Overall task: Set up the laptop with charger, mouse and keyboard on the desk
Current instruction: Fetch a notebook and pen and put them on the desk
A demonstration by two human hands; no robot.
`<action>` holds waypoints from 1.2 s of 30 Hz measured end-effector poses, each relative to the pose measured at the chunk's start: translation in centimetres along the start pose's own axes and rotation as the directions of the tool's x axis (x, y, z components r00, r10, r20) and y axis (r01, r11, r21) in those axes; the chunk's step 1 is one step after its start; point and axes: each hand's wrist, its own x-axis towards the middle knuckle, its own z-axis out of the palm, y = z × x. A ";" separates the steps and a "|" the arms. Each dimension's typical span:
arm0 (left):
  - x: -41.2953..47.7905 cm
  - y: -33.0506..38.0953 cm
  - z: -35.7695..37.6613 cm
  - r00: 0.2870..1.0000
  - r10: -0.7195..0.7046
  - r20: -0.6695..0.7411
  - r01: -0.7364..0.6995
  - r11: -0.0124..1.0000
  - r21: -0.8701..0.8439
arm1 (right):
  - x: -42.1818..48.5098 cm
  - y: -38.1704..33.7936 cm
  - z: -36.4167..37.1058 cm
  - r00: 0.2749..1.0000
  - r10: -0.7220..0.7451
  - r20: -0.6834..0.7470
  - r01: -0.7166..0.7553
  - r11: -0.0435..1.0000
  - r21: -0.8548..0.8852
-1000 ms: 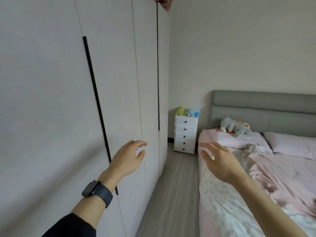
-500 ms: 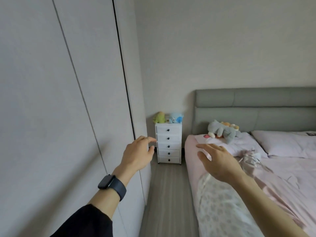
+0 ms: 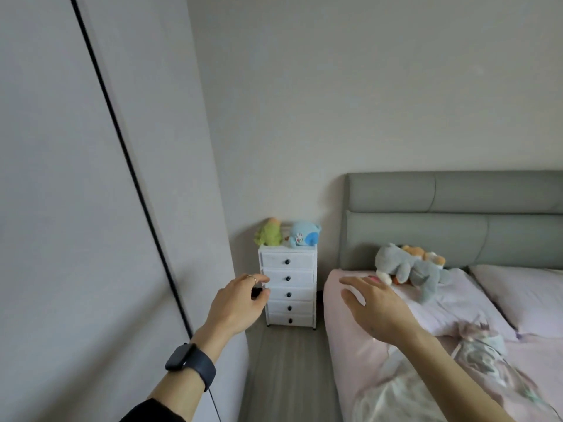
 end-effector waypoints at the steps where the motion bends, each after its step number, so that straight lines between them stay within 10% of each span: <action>1: 1.8 -0.4 0.6 1.000 -0.008 0.011 0.008 1.000 -0.006 | 2.1 0.4 0.4 1.000 0.000 0.013 0.000 1.000 0.006; 18: 33.8 -15.8 15.0 0.950 -0.078 0.302 0.098 0.994 -0.051 | 33.6 4.1 15.3 0.971 0.117 0.211 -0.125 0.992 0.028; 36: 52.8 -21.8 32.6 0.651 -0.378 0.658 0.565 0.820 -0.088 | 58.1 17.9 35.1 0.741 0.251 0.622 -0.319 0.948 -0.001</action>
